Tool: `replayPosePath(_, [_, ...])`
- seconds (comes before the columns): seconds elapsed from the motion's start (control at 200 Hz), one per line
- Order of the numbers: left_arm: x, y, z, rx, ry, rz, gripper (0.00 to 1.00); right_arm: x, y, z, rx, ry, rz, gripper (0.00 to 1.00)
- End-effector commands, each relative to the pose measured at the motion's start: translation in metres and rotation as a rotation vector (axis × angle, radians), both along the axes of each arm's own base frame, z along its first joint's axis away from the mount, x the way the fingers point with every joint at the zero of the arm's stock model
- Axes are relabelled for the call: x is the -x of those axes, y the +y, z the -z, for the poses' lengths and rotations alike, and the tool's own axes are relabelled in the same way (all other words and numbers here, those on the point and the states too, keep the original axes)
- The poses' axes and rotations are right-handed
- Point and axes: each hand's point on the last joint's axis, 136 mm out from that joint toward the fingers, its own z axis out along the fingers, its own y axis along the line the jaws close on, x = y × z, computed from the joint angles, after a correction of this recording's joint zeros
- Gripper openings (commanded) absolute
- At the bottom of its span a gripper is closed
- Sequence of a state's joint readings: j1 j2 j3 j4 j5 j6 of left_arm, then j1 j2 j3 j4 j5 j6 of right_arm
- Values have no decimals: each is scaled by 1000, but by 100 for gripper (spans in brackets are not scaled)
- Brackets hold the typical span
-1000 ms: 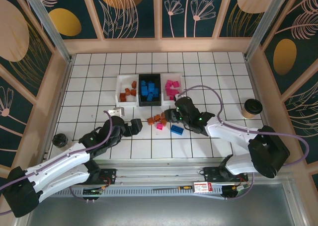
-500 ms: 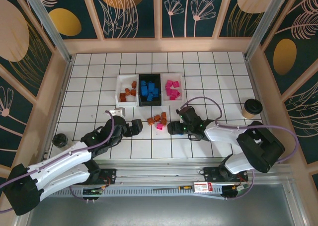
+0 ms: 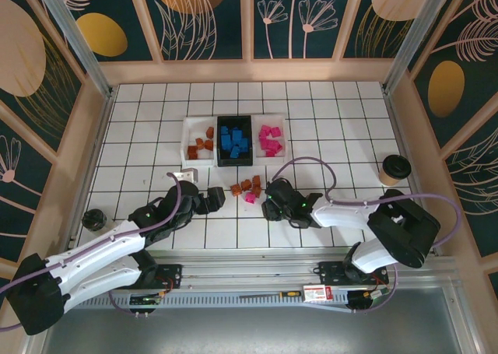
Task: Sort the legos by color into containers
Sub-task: Pick up the lego from the bottom-center of the table, then place the lego in the container.
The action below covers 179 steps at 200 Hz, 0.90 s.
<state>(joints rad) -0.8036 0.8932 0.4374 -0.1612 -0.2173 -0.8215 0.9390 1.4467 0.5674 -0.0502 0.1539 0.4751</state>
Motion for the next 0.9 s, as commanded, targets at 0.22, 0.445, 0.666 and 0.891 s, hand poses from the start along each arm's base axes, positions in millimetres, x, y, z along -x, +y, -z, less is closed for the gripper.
replayPosePath(0.22, [-3, 0, -7, 3, -16, -10, 98, -16, 28, -64, -68, -111, -86, 19])
replayPosePath(0.445, [-1, 3, -4, 2, -14, -18, 99, -68, 82, -140, -212, -249, -119, 17])
replayPosePath(0.666, [2, 8, -5, 12, -15, -28, 99, -163, 116, -148, -211, -317, -41, 17])
replayPosePath(0.891, [5, 12, -7, 16, -18, -37, 99, -223, 143, -132, -191, -302, -1, 18])
